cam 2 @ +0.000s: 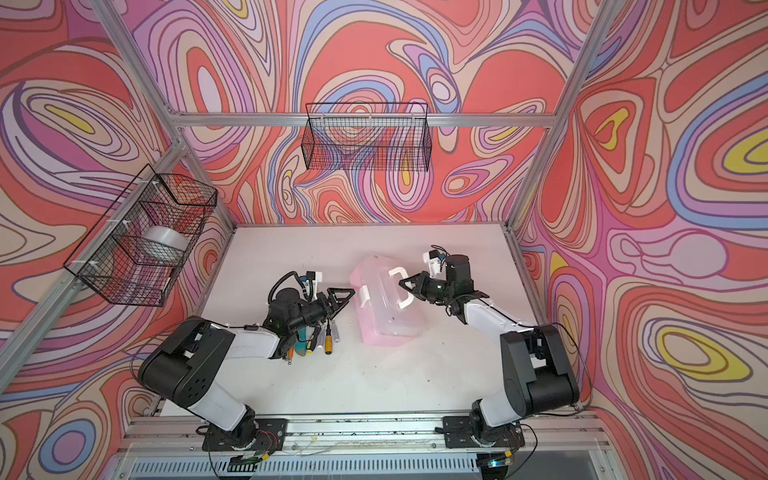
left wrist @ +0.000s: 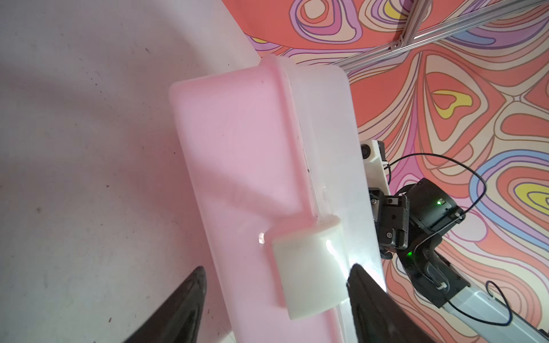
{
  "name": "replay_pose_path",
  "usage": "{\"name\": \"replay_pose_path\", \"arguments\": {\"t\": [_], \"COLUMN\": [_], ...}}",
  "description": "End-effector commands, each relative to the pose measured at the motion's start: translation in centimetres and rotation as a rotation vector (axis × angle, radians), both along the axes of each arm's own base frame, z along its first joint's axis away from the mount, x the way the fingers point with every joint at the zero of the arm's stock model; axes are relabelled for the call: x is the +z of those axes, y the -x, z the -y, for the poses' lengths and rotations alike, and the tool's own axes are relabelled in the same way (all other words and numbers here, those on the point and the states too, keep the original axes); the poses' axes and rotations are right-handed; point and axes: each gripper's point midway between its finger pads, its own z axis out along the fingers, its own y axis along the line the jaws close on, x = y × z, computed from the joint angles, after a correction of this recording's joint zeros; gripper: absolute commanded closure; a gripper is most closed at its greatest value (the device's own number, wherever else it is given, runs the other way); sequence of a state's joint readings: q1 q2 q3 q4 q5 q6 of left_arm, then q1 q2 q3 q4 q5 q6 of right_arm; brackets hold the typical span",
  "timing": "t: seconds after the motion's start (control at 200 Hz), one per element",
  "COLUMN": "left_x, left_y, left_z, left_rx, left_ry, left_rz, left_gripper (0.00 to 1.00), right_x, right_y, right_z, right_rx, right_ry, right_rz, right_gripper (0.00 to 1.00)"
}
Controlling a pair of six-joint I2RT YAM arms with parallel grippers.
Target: Pack the tool kit
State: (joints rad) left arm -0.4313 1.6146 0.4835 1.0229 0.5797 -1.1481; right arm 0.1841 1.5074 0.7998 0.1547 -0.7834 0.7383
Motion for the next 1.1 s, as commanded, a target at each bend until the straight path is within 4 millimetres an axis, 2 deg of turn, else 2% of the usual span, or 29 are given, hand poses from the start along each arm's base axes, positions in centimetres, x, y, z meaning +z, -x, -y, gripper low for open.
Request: {"name": "replay_pose_path", "arguments": {"t": [0.0, 0.305, 0.431, 0.441, 0.461, 0.591, 0.746, 0.956, 1.096], "left_x": [2.6, 3.6, 2.8, 3.8, 4.2, 4.9, 5.5, 7.6, 7.4], "left_y": [0.3, 0.6, 1.1, 0.7, 0.6, 0.8, 1.1, 0.4, 0.2], "left_z": [0.4, 1.3, 2.4, 2.8, 3.1, 4.5, 6.7, 7.5, 7.6], "left_rx": [-0.023, -0.055, -0.095, -0.1, -0.108, -0.157, -0.217, -0.237, -0.233], "left_ry": [0.061, 0.097, 0.101, 0.115, 0.126, 0.217, 0.226, 0.262, 0.255], "left_rz": [0.068, 0.076, 0.057, 0.078, 0.086, 0.101, 0.12, 0.153, 0.145], "left_gripper": [0.25, 0.26, 0.27, 0.27, 0.27, 0.3, 0.32, 0.32, 0.32], "right_x": [-2.7, -3.2, -3.4, -3.5, -3.5, -3.8, -4.1, -4.4, -4.0], "right_y": [0.5, 0.3, 0.2, 0.2, 0.2, 0.3, 0.3, 0.1, 0.0], "right_z": [0.5, 0.8, 0.8, 0.9, 0.8, 0.8, 0.7, 0.8, 1.1], "right_rx": [-0.019, -0.043, -0.045, -0.046, -0.046, -0.046, -0.039, -0.048, -0.064], "right_ry": [0.025, 0.034, 0.034, 0.033, 0.032, 0.027, 0.02, 0.027, 0.048], "right_rz": [-0.073, -0.086, -0.088, -0.09, -0.088, -0.095, -0.099, -0.103, -0.09], "right_gripper": [1.0, 1.0, 1.0, 1.0, 1.0, 1.0, 1.0, 1.0, 1.0]}}
